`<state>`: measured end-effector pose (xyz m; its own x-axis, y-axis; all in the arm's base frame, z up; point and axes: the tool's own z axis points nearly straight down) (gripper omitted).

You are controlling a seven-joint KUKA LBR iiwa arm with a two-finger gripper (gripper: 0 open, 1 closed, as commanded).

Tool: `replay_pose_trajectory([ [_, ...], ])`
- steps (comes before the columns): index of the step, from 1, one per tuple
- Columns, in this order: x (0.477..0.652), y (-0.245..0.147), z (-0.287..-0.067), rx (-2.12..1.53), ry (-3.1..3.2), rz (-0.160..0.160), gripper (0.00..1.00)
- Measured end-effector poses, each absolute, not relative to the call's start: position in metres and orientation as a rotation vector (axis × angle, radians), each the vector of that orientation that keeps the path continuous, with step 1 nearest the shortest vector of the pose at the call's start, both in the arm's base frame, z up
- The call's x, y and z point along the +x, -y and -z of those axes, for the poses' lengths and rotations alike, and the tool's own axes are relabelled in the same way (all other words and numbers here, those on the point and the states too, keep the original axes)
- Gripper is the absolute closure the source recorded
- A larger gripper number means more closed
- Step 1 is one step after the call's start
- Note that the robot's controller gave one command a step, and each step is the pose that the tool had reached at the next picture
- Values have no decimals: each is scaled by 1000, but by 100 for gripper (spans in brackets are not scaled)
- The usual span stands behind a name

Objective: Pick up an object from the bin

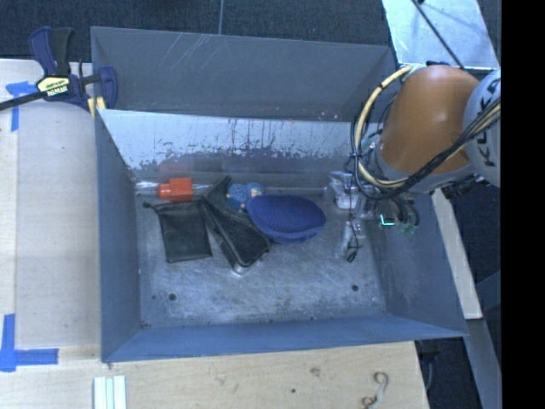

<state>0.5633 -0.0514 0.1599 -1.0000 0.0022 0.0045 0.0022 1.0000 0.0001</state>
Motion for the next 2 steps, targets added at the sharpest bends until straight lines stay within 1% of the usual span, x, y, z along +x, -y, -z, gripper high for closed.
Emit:
replay_pose_trajectory([
  [1, 602, 5, -72, -165, 3139, 1, 0],
  [2, 609, 8, -83, -167, 3162, 0, 100],
])
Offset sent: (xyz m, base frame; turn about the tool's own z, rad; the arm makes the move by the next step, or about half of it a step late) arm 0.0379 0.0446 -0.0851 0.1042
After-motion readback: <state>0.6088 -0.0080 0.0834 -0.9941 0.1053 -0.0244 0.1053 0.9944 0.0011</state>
